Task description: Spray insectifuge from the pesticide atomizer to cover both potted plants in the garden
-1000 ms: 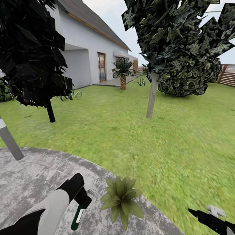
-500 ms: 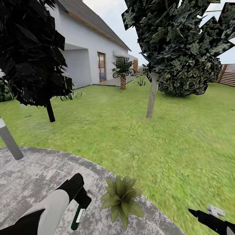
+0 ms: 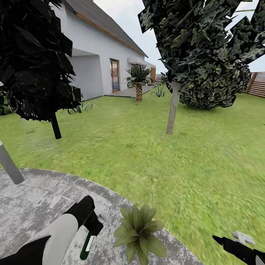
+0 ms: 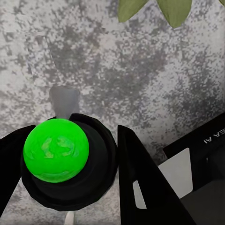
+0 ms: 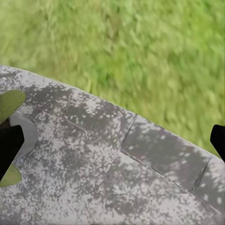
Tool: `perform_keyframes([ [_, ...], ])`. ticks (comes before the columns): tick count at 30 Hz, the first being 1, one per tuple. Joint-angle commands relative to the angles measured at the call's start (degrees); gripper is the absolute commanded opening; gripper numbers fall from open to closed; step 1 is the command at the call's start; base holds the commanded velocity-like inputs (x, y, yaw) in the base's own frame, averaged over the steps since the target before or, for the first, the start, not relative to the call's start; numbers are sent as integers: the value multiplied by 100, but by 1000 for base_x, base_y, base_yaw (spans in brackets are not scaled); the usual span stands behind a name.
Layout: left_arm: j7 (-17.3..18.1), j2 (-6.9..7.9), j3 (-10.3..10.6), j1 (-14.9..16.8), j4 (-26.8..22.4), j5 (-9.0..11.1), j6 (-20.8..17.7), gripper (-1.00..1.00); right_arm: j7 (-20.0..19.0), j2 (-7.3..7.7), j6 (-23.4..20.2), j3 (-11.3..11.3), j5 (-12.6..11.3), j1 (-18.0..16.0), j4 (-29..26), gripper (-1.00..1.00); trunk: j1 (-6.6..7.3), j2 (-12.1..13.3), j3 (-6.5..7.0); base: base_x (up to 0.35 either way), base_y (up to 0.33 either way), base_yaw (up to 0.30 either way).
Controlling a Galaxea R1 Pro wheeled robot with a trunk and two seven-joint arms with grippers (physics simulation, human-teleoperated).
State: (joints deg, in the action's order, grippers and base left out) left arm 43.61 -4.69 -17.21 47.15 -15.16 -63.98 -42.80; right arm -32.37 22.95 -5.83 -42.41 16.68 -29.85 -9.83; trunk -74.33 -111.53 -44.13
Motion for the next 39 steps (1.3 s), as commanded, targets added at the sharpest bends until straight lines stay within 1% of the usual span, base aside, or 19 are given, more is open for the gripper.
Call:
perform_keyframes([
  [1,35,-6,-45,-2,-12,-53,-25,-100,-32,-1,-41,-49,37,-3,-11,100,1,-3,-6,0,0,0],
  [4,21,-6,-45,-39,-10,-53,-18,-100,-33,-1,-45,-49,37,-2,-11,100,1,-3,-6,16,0,0],
  [7,-103,-6,-45,-193,-12,-48,63,-100,-39,-1,-49,-48,37,-3,-11,100,1,-3,-19,60,0,0],
  [10,-363,-6,-45,-247,-7,-44,368,-100,-40,-1,-48,-48,37,-3,-11,100,1,-3,-43,46,0,0],
  [12,-670,-6,-45,-261,24,-38,662,-100,-38,-1,-50,-53,37,-2,-12,100,1,-3,-60,14,0,0],
  [14,-837,-6,-47,-280,123,-27,777,-100,-39,-1,-50,-55,37,-3,-15,100,1,-3,-78,5,0,0],
  [16,-910,-7,-46,-293,197,-19,830,-100,-39,-1,-50,-56,37,-3,-18,100,1,-3,-95,2,0,0],
  [17,-928,-10,-46,-297,216,-19,860,-100,-40,-1,-50,-57,37,-3,-15,100,1,-3,-102,1,0,0],
  [20,-953,-28,-45,-297,238,-17,1143,-100,-34,-1,-50,-57,37,-3,-11,100,1,-3,-112,0,0,0],
  [22,-956,-36,-45,-298,240,-18,1255,-100,-38,-2,-50,-57,33,-3,-11,100,1,-3,-114,0,0,0],
  [34,-951,-41,-53,-295,235,-13,1309,-100,-35,-9,-50,-66,29,-3,-4,100,1,-3,-139,0,0,0],
  [39,-951,-41,-48,-295,233,-13,1301,-100,-36,-10,-50,-66,29,-2,-4,100,-109,-203,-266,0,0,0],
])
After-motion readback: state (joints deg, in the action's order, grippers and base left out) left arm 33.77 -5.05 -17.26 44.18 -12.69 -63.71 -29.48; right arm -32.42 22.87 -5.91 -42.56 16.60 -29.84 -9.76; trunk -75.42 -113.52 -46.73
